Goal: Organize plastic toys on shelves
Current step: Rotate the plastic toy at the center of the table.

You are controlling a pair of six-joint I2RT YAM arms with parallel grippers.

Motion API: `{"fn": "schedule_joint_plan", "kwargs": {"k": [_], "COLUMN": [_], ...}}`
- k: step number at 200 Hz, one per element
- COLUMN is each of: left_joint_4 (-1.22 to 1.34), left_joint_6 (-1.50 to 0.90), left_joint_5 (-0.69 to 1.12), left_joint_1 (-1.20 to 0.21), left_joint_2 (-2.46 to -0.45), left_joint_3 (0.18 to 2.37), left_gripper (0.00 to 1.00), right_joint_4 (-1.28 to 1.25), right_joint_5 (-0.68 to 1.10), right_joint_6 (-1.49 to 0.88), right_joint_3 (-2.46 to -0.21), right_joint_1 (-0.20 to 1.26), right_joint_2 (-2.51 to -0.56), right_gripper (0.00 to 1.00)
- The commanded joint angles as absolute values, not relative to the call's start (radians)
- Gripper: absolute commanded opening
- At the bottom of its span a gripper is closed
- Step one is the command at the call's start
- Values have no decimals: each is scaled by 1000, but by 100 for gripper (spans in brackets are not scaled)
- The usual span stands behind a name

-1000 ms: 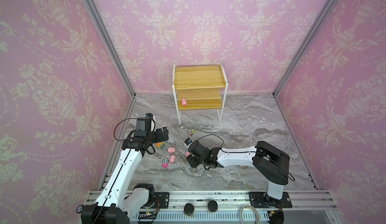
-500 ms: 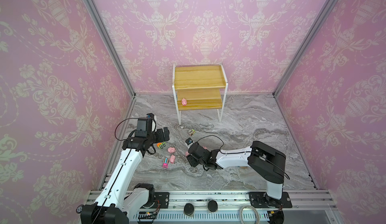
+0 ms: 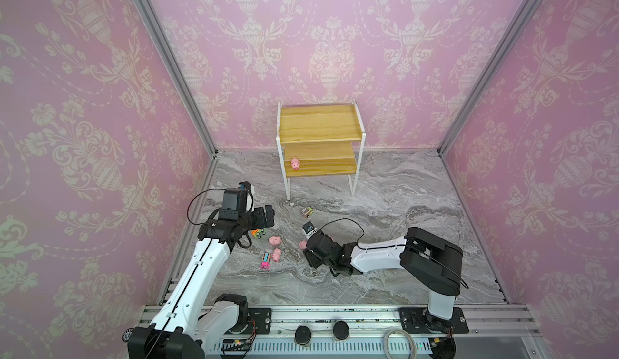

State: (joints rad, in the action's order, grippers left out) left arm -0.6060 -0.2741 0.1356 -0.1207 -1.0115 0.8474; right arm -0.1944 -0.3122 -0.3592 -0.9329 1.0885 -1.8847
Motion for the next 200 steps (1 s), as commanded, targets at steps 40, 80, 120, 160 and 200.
{"fn": "schedule_joint_plan", "kwargs": {"k": [40, 80, 120, 160, 200], "left_joint_4": [-596, -578, -575, -578, -585], "left_joint_6": [-235, -218, -199, -189, -190], "left_joint_5": [138, 165, 187, 191, 178], "left_joint_1": [-179, -220, -283, -325, -345], "left_joint_2": [-998, -998, -1028, -1055, -1069], "left_joint_3": [821, 813, 808, 811, 815], "left_gripper": [98, 97, 98, 98, 98], "right_joint_4": [-160, -196, -239, -246, -215], "right_joint_5": [-309, -291, -250, -202, -176], "right_joint_6": [-348, -345, -351, -351, -333], "right_joint_3": [-848, -848, -875, -963, -1036], "right_joint_1": [1037, 997, 951, 919, 899], "right_joint_2": [-1870, -1879, -1915, -1975, -1971], "right_gripper": [67, 67, 67, 70, 71]}}
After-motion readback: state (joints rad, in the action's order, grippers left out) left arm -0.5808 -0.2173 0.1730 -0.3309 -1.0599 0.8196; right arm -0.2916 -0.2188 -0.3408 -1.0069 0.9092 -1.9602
